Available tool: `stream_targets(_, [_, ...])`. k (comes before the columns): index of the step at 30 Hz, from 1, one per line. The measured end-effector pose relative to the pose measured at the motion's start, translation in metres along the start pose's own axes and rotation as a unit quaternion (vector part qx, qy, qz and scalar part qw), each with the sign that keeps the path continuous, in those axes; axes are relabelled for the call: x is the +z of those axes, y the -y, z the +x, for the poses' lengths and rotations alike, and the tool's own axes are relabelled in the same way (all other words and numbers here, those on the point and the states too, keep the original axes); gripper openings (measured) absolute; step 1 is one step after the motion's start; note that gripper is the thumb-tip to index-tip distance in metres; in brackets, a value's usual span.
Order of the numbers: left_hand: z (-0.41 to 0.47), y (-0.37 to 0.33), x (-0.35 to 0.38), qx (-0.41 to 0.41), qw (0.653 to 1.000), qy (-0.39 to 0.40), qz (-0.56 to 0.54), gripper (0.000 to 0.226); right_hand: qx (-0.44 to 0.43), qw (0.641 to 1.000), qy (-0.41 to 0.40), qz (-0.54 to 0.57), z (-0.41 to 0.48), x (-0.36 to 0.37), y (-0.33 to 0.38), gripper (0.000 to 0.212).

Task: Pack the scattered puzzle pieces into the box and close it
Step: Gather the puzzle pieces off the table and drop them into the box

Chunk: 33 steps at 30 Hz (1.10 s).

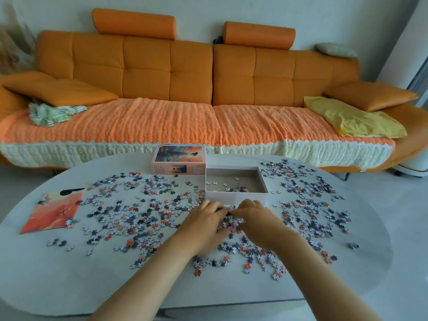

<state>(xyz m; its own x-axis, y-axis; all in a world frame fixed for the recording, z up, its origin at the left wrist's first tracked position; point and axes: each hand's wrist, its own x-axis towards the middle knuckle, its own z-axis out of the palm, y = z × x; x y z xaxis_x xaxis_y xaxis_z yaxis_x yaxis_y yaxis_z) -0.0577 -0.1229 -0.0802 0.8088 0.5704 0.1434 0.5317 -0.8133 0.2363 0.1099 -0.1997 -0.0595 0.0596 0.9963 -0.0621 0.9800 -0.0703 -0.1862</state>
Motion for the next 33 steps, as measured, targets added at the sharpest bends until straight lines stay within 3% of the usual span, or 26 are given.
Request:
stream_targets(7, [0.014,0.008,-0.001,0.010,0.996,-0.023,-0.085,0.031,0.011,0.997,-0.001,0.073,0.011,-0.013,0.000,0.031])
stream_targets(16, [0.029,0.013,-0.016,-0.017,0.985,-0.051,-0.164,0.018,-0.002,0.995,-0.025,0.093,0.025,-0.036,-0.005,0.036])
stream_targets(19, [0.043,0.018,-0.032,-0.032,0.974,-0.090,-0.208,0.016,0.001,0.986,-0.103,0.130,0.039,-0.049,-0.012,0.028])
stream_targets(23, [0.069,0.030,-0.044,-0.057,0.953,-0.200,-0.220,0.016,0.029,0.953,-0.246,0.174,0.062,-0.056,-0.024,0.031])
stream_targets(26, [0.082,0.035,-0.037,-0.060,0.960,-0.216,-0.170,0.024,0.034,0.969,-0.190,0.153,0.075,-0.050,-0.029,0.037])
stream_targets(29, [0.086,0.033,-0.026,-0.042,0.982,-0.150,-0.109,0.033,0.062,0.982,-0.083,0.156,0.077,-0.045,-0.032,0.036])
stream_targets(33, [0.083,0.028,-0.020,-0.005,0.990,-0.132,-0.039,0.027,0.056,0.980,-0.135,0.137,0.074,-0.048,-0.033,0.034])
